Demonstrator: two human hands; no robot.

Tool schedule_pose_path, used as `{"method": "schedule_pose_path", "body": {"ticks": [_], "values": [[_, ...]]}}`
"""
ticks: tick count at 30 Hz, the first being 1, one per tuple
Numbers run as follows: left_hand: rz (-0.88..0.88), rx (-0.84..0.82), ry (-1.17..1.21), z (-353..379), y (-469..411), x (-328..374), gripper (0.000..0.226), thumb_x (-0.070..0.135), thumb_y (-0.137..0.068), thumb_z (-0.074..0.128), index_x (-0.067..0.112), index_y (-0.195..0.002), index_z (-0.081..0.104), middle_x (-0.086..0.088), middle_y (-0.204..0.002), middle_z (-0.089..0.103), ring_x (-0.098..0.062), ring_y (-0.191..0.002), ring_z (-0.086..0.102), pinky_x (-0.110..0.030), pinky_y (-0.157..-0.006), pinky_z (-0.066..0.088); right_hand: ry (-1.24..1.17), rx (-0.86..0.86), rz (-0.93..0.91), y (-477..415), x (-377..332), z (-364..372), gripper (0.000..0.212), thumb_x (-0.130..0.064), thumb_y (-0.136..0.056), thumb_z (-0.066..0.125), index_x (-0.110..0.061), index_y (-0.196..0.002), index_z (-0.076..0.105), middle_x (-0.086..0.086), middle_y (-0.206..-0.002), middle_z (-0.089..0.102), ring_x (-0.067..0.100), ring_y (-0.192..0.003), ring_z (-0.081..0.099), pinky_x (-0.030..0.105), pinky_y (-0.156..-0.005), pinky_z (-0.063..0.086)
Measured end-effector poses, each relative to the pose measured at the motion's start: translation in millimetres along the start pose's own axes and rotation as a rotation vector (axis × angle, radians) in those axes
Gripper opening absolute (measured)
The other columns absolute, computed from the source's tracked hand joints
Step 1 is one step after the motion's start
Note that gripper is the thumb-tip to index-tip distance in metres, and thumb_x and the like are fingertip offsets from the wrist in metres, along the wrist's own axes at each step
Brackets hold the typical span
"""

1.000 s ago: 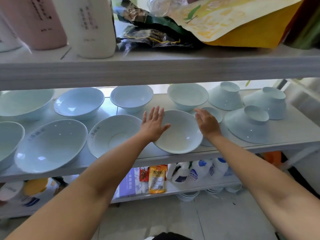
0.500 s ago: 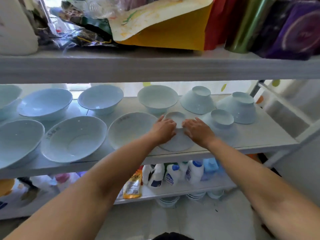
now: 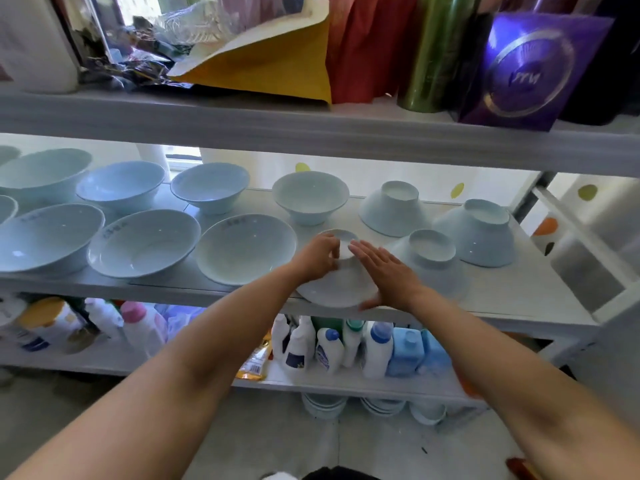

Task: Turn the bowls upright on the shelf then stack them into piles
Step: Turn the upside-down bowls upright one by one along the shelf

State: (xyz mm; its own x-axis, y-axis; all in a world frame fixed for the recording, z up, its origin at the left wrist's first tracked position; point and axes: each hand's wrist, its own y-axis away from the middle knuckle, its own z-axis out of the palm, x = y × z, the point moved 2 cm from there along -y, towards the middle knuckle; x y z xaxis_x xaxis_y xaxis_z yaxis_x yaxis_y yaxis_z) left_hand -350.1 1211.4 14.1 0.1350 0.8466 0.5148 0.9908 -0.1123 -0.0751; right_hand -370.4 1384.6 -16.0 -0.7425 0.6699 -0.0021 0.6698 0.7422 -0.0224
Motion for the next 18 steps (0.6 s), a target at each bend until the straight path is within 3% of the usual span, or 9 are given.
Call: {"method": "schedule_pose_path", "body": {"ticks": [3,5,7,9,13,16,18], "values": [[-0.072,0.002,0.123,-10,-3,5,0.022,0.000,-0.080,0.066,-0.009,-0.099,0.061,-0.023,-0.112,0.059,-0.033,-0.100,0.055,-0.032,-0.086,0.043,0.009,0.025,-0.035,10,6,-1,0.129,-0.057,-0.060,0.077,-0.015,-0.151,-0.003,0.006,-0.160,-0.008,0.016,-0.146,-0.007,0.032,-0.118,0.002],[-0.112,0.009,0.222,-17,-7,8,0.016,0.001,-0.081,0.066,-0.005,-0.095,0.061,-0.021,-0.104,0.060,-0.027,-0.092,0.054,-0.031,-0.082,0.042,-0.025,0.100,-0.002,11,7,-7,0.111,-0.034,-0.073,0.076,-0.018,-0.152,0.000,0.007,-0.160,-0.003,0.023,-0.147,0.007,0.040,-0.119,0.021],[-0.149,-0.005,0.312,-23,-11,10,0.009,0.002,-0.082,0.065,0.005,-0.086,0.057,-0.015,-0.095,0.058,-0.023,-0.089,0.052,-0.031,-0.079,0.041,-0.101,0.279,0.079,8,7,-16,0.085,-0.006,-0.082,0.065,-0.015,-0.151,0.015,0.011,-0.156,0.023,0.033,-0.137,0.038,0.051,-0.100,0.046],[-0.194,-0.002,0.402,-26,-14,11,0.013,0.006,-0.085,0.063,0.011,-0.080,0.053,-0.012,-0.092,0.057,-0.022,-0.086,0.051,-0.031,-0.074,0.042,-0.150,0.431,0.161,3,9,-26,0.065,0.002,-0.084,0.061,-0.009,-0.143,0.038,0.014,-0.140,0.051,0.036,-0.116,0.059,0.050,-0.085,0.054],[-0.262,0.017,0.544,-38,-14,22,0.015,0.023,-0.093,0.054,0.011,-0.093,0.046,0.001,-0.082,0.048,-0.013,-0.075,0.046,-0.022,-0.058,0.040,-0.183,0.521,0.347,-14,18,-55,0.030,-0.010,-0.091,0.052,-0.012,-0.118,0.064,0.016,-0.110,0.069,0.037,-0.095,0.067,0.040,-0.079,0.053],[-0.302,-0.088,0.679,-41,-13,23,0.036,0.045,-0.097,0.039,0.012,-0.093,0.054,-0.004,-0.088,0.056,-0.016,-0.084,0.054,-0.028,-0.072,0.046,-0.173,0.484,0.535,-27,20,-76,0.032,-0.034,-0.094,0.051,-0.008,-0.101,0.067,0.019,-0.096,0.070,0.038,-0.088,0.065,0.039,-0.076,0.052],[-0.310,-0.141,0.893,-40,-13,16,0.054,0.053,-0.097,0.029,0.010,-0.118,0.054,-0.010,-0.104,0.060,-0.021,-0.097,0.058,-0.033,-0.086,0.047,-0.229,0.442,0.605,-33,21,-77,0.040,-0.045,-0.090,0.053,-0.007,-0.096,0.065,0.018,-0.094,0.069,0.037,-0.088,0.065,0.039,-0.076,0.052]]}}
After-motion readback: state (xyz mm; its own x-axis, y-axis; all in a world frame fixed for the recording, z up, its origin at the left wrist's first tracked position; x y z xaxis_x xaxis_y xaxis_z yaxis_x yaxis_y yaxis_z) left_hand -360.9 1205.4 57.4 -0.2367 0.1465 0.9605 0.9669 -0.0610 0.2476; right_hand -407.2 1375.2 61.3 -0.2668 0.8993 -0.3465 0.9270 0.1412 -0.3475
